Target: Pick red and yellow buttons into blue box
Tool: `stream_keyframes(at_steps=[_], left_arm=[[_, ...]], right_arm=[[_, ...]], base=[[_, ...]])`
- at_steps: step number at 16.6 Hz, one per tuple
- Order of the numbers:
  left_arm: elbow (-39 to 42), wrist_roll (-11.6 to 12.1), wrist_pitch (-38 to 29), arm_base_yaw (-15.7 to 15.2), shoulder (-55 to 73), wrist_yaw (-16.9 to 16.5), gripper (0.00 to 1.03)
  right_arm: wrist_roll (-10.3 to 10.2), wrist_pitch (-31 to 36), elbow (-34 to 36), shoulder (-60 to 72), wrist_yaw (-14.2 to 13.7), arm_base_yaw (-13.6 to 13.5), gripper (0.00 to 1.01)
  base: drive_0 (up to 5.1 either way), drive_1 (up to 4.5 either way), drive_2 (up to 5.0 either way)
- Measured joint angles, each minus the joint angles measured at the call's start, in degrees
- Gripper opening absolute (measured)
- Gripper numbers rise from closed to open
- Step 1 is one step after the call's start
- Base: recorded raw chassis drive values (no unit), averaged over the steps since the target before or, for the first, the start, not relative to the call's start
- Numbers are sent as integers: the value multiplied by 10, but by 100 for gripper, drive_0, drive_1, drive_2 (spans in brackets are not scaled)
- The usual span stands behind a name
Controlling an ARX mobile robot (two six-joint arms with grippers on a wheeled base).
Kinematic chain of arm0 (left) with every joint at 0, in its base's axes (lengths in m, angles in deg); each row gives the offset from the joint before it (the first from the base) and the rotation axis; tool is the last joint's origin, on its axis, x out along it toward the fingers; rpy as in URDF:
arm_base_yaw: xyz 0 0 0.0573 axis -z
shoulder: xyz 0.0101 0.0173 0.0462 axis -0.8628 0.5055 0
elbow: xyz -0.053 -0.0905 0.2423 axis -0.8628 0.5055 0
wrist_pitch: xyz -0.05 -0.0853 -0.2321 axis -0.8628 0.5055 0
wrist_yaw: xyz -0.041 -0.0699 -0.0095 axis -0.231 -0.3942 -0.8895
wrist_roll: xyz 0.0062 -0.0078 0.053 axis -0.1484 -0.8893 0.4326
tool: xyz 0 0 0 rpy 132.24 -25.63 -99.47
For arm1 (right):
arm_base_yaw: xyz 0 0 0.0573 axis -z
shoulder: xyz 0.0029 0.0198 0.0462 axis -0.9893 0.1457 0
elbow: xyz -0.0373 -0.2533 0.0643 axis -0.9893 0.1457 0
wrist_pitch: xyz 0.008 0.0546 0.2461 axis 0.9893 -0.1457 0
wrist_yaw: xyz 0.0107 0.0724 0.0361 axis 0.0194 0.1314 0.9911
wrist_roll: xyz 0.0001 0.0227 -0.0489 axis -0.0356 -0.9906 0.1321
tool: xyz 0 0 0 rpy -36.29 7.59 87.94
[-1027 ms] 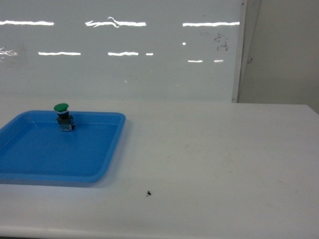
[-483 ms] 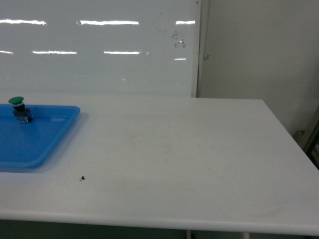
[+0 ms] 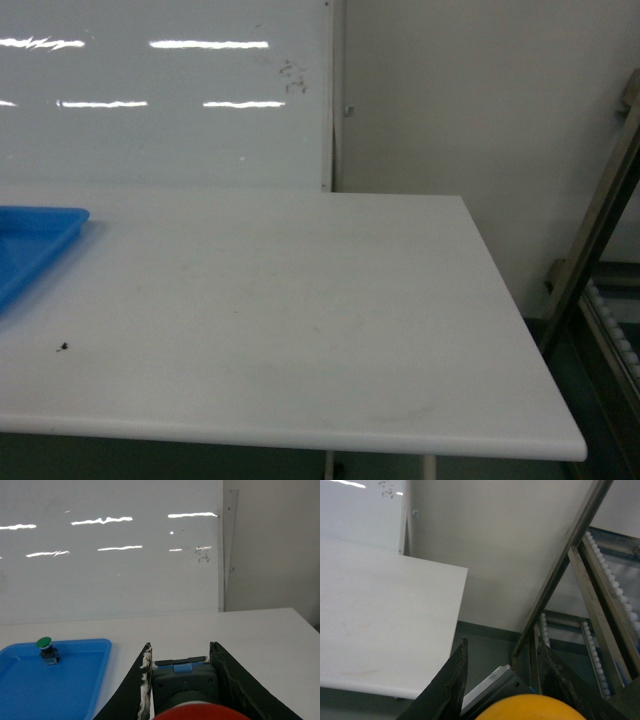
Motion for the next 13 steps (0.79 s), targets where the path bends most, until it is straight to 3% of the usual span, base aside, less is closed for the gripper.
stream_keyframes(at_steps=[13], left_arm=[[0,0,0,0,0,0,28]], right_arm=[[0,1,0,-1,0,0,36]], base=[[482,-327,-163]])
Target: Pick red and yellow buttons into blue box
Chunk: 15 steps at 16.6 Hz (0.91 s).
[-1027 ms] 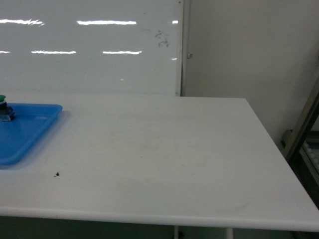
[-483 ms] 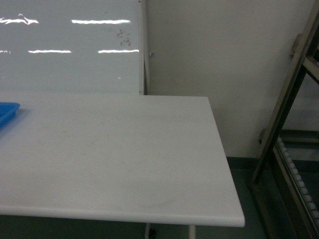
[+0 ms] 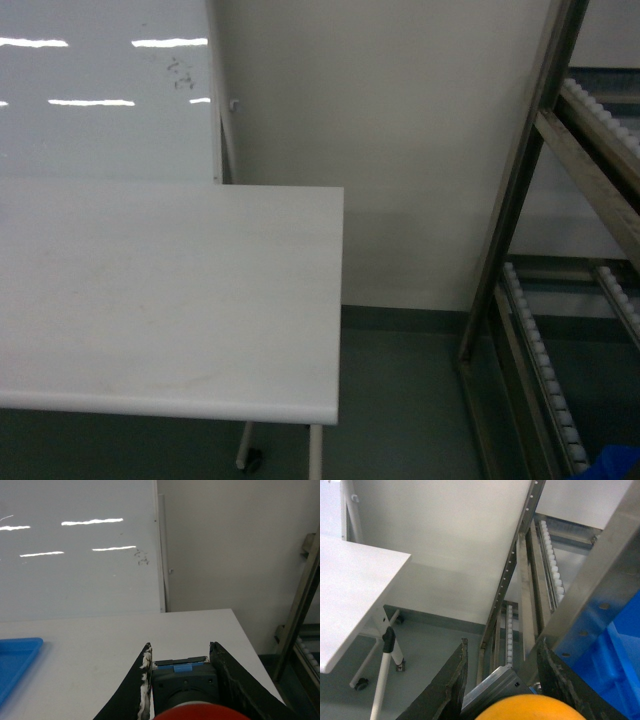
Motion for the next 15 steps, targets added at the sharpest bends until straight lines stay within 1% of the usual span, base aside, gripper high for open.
stream_keyframes(at_steps=[15], left_arm=[[0,0,1,1,0,-2,28]], right_arm=[[0,-1,1,0,0,0,36]], base=[[485,-353,-112]])
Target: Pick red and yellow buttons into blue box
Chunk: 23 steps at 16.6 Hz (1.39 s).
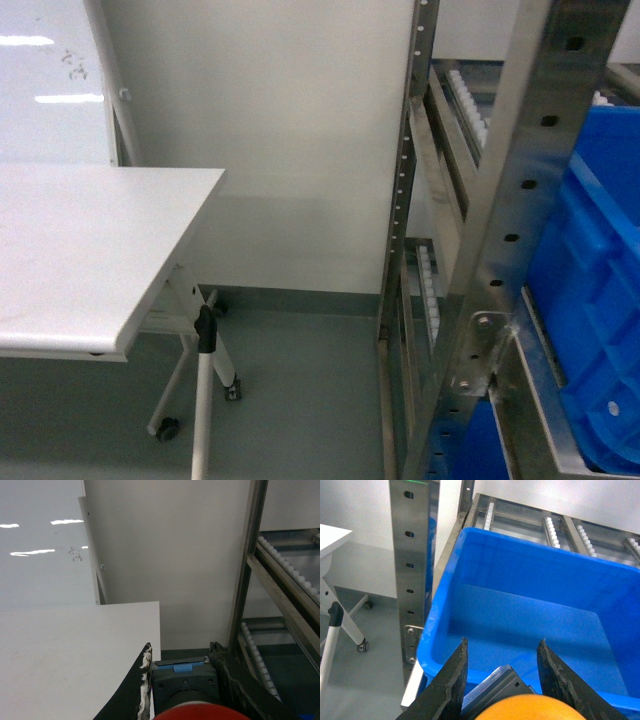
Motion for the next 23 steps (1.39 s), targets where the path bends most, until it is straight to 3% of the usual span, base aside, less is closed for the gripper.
stream_keyframes(at_steps=[23], left_arm=[[0,0,-1,-1,0,0,28]], right_arm=[[0,0,0,0,0,0,36]], base=[[488,-337,-130]])
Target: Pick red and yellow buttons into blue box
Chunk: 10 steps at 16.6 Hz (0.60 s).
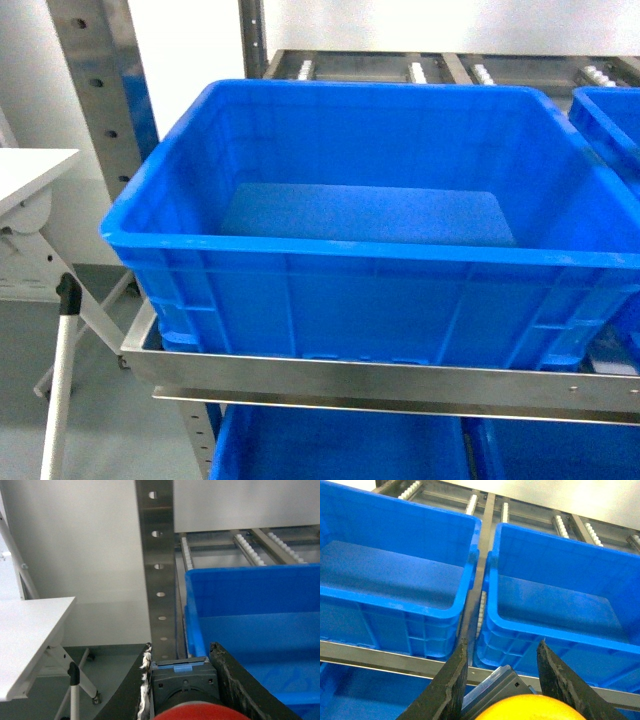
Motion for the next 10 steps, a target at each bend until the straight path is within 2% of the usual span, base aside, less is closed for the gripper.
stream_keyframes(at_steps=[10], left_arm=[[0,0,0,0,0,0,28]], right_arm=[[0,1,0,0,0,0,36]], base=[[515,-221,-238]])
